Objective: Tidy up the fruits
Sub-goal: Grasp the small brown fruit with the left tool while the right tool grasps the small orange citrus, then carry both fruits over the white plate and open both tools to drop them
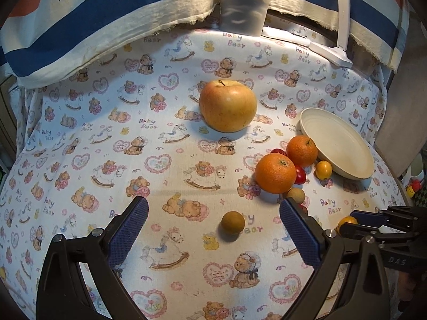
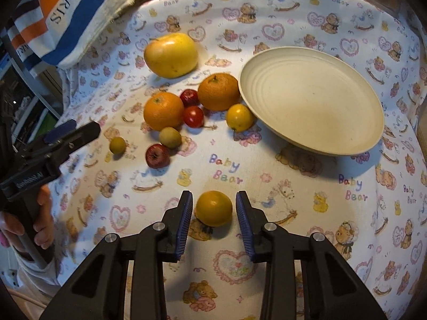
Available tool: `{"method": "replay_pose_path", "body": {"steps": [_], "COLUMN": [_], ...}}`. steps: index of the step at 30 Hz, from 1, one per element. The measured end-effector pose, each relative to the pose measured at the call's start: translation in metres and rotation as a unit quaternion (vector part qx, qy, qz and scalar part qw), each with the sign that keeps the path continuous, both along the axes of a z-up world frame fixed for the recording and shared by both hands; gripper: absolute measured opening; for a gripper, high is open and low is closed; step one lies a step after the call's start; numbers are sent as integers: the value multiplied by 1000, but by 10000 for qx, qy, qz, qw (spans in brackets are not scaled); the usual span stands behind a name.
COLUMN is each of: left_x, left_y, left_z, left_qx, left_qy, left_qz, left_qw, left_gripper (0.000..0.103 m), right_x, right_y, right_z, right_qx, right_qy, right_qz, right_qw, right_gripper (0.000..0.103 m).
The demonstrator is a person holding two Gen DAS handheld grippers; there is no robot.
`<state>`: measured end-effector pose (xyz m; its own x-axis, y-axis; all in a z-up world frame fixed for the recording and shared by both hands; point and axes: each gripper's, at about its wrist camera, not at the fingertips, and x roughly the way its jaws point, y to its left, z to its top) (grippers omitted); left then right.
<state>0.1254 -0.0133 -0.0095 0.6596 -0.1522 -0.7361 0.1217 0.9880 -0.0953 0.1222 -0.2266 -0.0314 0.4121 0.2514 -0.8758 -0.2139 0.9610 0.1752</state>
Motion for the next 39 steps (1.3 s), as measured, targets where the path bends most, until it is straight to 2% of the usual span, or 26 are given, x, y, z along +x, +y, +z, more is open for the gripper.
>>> {"method": "replay_pose_path", "body": {"steps": [4,7,11,15,16,17,19,22,26,27,28,30,33,39], "left_x": [0,3,4,6,7,8,11,13,12,13,13,12,7,-11], "left_y": [-2,-1,-2,-4,-5,-5,-4,-4,-6,-7,-7,-7,-7,-10], "left_z": [-4,-8,-11,-15,-17,-19,-24,-29,-29,-30,-30,-29,-20,6], "left_qx": [-28,-144,-194,-122,-125,-161,-277,-416,-346,-348,-367,-368,-322,-165], "left_qy": [105,265,366,438,488,545,686,849,822,827,830,790,515,-381], "left_qz": [-40,-84,-116,-139,-154,-179,-221,-263,-272,-285,-314,-332,-325,-422], "left_qw": [9999,9995,9991,9989,9986,9982,9970,9952,9956,9956,9954,9956,9976,9982], "left_gripper": [80,69,66,60,54,42,32,32,32,30,22,22,22,22], "right_x": [-1,-4,-10,-12,-12,-12,-13,-12,-11,-11,-11,-11,-10,-13], "right_y": [3,2,-3,-10,-9,-9,-8,-8,-10,-11,-12,-13,-15,-19], "right_z": [-2,4,21,29,30,31,33,32,30,30,30,29,29,34], "right_qx": [-116,-197,-256,31,51,51,-5,-20,0,10,34,61,105,172], "right_qy": [-85,-374,-997,-1169,-1195,-1231,-1314,-1308,-1260,-1255,-1248,-1231,-1212,-1434], "right_qz": [-96,-181,-354,-406,-413,-419,-458,-470,-506,-519,-537,-560,-618,-748], "right_qw": [9999,9989,9941,9923,9920,9915,9903,9903,9907,9907,9907,9908,9907,9867], "right_gripper": [30,30,30,30,30,30,30,30,30,30,30,30,30,30]}}
